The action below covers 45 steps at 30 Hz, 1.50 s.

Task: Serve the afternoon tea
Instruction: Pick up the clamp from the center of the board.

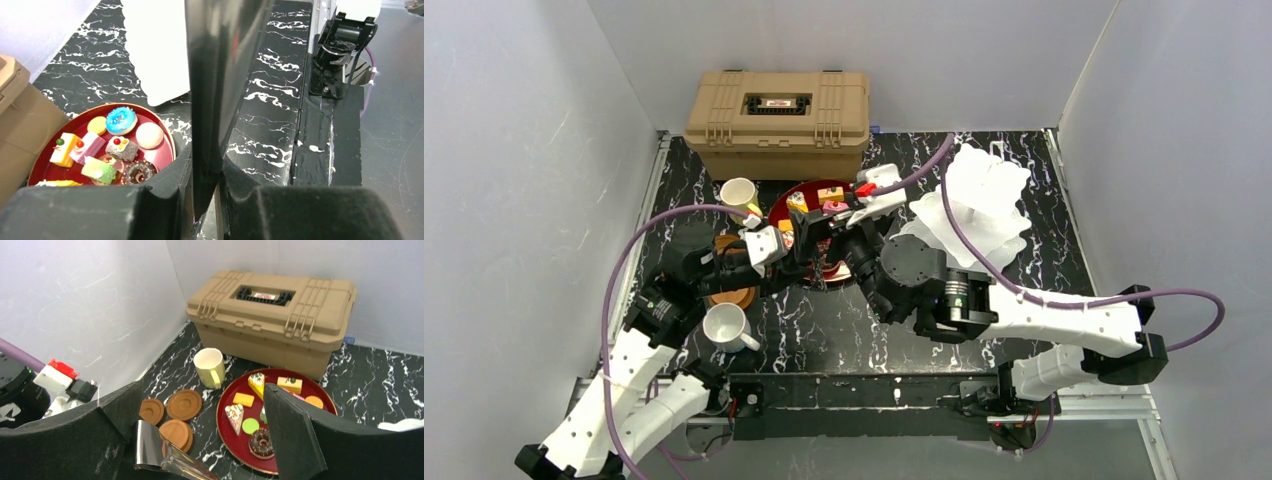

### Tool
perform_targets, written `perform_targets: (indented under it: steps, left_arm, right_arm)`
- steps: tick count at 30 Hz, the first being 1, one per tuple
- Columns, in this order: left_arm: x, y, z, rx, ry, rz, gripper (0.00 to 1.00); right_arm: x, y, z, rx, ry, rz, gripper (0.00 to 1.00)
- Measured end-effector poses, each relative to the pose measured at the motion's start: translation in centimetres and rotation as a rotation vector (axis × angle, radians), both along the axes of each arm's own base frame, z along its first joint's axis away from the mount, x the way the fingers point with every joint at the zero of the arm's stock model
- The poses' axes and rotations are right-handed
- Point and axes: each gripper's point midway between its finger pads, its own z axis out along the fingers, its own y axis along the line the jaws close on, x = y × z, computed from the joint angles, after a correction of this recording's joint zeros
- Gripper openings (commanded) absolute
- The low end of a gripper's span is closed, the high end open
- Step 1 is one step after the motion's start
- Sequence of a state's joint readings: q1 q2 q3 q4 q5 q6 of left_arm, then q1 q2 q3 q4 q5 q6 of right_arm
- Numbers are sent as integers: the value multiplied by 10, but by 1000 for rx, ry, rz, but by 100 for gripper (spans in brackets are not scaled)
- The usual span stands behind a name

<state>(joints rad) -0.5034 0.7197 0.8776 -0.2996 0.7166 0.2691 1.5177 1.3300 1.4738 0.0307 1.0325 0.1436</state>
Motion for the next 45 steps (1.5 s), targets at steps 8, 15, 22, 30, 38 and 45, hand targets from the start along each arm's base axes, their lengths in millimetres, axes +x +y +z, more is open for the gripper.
perform_targets:
  steps: [8, 15, 22, 30, 38, 45]
  left_arm:
    - [4, 6, 6, -22, 29, 50, 10]
    - [3, 8, -3, -9, 93, 71, 9]
    - [5, 10, -5, -6, 108, 97, 9]
    - [8, 11, -7, -1, 114, 112, 10]
    - [9, 10, -6, -2, 139, 116, 11]
    - [7, 9, 2, -16, 139, 115, 11]
  right_arm:
    - [13, 28, 25, 53, -98, -48, 98]
    - [34, 44, 37, 148, -119, 13, 98]
    - [15, 43, 25, 133, -58, 168, 86]
    - [-15, -21, 50, 207, -4, 282, 70]
    - [-26, 22, -23, -54, 71, 391, 58]
    - [-30, 17, -80, -194, 123, 408, 57]
